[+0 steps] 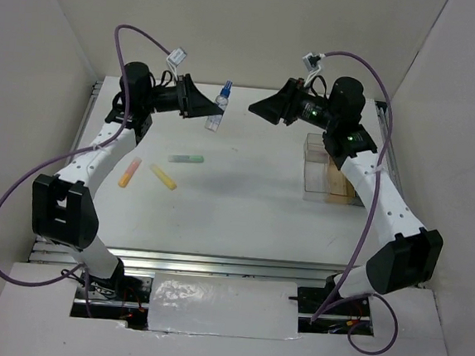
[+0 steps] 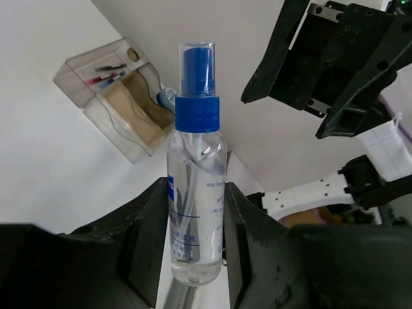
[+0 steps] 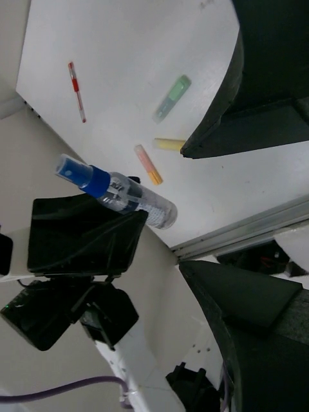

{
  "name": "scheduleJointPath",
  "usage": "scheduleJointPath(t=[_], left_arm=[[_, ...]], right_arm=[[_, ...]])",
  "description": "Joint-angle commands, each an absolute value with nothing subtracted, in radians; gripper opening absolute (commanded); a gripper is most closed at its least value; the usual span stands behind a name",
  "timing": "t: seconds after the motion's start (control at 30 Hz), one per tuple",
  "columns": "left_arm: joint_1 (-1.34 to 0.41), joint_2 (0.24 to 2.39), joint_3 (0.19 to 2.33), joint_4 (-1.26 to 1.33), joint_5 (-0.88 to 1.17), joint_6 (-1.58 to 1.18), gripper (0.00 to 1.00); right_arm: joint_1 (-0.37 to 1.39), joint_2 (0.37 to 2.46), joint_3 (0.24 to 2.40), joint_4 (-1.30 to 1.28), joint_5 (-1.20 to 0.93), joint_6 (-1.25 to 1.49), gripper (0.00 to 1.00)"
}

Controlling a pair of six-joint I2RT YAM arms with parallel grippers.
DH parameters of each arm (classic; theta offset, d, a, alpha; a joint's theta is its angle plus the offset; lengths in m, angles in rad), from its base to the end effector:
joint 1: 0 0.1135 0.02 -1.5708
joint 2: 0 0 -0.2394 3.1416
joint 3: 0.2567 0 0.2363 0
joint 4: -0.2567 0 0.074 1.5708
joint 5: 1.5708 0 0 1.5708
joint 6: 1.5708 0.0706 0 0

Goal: Sort the stationery into containers
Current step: Pick up the stationery from the center of the board.

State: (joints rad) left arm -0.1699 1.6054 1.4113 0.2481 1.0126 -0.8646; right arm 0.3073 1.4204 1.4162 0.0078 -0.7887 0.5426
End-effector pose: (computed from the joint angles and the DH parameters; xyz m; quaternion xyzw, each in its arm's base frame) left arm 0.3598 -0.1225 0.3736 0.1263 0.6854 -0.6038 0.3869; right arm 0.3058 0.1496 0.4097 -0.1938 0.6791 0.5167 0.4840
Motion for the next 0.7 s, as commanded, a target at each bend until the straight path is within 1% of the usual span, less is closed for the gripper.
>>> scheduleJointPath(t=[0.0,0.1,0.53,0.63,0.67], left_arm=[[-0.184,1.576,1.362,0.374,1.046,-0.971,0.0],[-0.21,1.54,1.347,0.383,1.032,-0.968,0.0],[-0.29,1.483,1.319,0.376,0.999,-0.976,0.0],[-0.307,1.48,1.339,0.344,0.994,-0.948,0.0],[-0.313,1.477,1.342,0.344,0.989,-0.946,0.0]], right_arm=[[0.328,1.453,1.457,0.141,-0.773,0.684,0.71],[0.342,1.466,1.456,0.184,-0.782,0.722,0.72],[0.393,1.514,1.456,0.186,-0.723,0.75,0.73],[0.393,1.514,1.462,0.199,-0.722,0.761,0.68],[0.393,1.516,1.465,0.201,-0.719,0.764,0.63]])
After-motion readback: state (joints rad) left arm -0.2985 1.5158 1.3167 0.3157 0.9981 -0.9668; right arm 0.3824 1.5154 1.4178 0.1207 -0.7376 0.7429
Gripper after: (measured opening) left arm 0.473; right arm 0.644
